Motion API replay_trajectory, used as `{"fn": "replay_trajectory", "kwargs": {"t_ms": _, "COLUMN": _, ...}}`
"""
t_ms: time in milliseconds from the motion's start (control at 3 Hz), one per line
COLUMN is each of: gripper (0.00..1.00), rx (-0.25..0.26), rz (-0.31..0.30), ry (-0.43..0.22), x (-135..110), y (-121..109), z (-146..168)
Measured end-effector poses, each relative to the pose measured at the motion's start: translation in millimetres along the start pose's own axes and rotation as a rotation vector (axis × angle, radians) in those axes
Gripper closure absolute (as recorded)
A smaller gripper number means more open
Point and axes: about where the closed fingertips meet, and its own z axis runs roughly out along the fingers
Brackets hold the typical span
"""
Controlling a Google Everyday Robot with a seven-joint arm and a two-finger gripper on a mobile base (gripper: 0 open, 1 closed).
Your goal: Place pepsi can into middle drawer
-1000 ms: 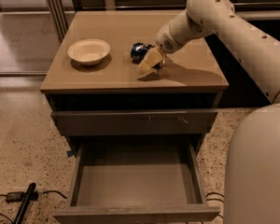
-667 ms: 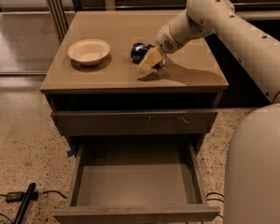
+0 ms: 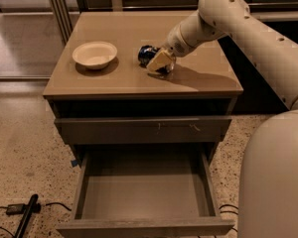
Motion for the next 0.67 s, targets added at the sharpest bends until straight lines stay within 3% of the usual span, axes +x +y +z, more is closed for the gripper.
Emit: {"fn": "replay_trajectory", "kwargs": {"t_ms": 667, "gripper": 0.88, "rx": 0.000, "rz": 0.000, "ry": 0.000, "x": 0.0, "y": 0.0, "z": 0.0}}
